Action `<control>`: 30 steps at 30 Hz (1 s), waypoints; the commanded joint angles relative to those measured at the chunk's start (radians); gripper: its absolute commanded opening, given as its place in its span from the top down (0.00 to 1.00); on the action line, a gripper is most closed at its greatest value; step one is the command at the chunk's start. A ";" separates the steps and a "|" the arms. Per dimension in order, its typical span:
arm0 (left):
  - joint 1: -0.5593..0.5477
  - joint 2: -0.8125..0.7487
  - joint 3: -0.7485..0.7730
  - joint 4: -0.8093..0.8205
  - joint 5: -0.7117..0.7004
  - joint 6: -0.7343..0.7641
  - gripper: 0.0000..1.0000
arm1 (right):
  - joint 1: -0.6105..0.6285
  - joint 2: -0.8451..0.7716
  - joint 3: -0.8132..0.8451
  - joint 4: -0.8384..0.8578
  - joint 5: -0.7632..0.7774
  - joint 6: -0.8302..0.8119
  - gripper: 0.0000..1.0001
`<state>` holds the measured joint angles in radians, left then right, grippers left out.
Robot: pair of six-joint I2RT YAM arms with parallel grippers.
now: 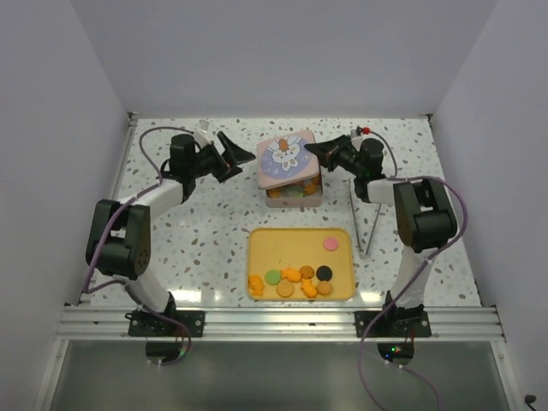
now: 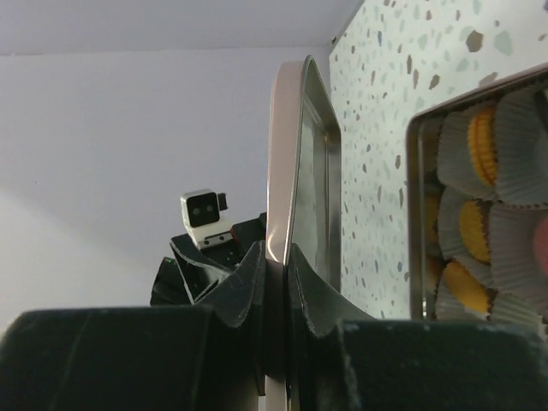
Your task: Pack the cookies
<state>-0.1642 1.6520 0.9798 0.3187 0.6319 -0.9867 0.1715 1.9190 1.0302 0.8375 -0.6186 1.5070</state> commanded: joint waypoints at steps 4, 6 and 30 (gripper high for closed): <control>-0.008 0.106 0.089 0.042 0.012 0.086 0.00 | -0.018 0.075 0.063 0.127 -0.012 -0.011 1.00; -0.011 0.139 0.105 0.048 0.020 0.094 0.00 | -0.024 0.090 0.070 0.123 -0.016 -0.022 1.00; -0.100 0.345 0.226 0.025 0.003 0.160 0.00 | -0.052 0.166 0.027 0.045 -0.076 -0.116 1.00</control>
<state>-0.2661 1.9869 1.1706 0.3340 0.6453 -0.8772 0.1276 2.0895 1.0645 0.8730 -0.6727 1.4189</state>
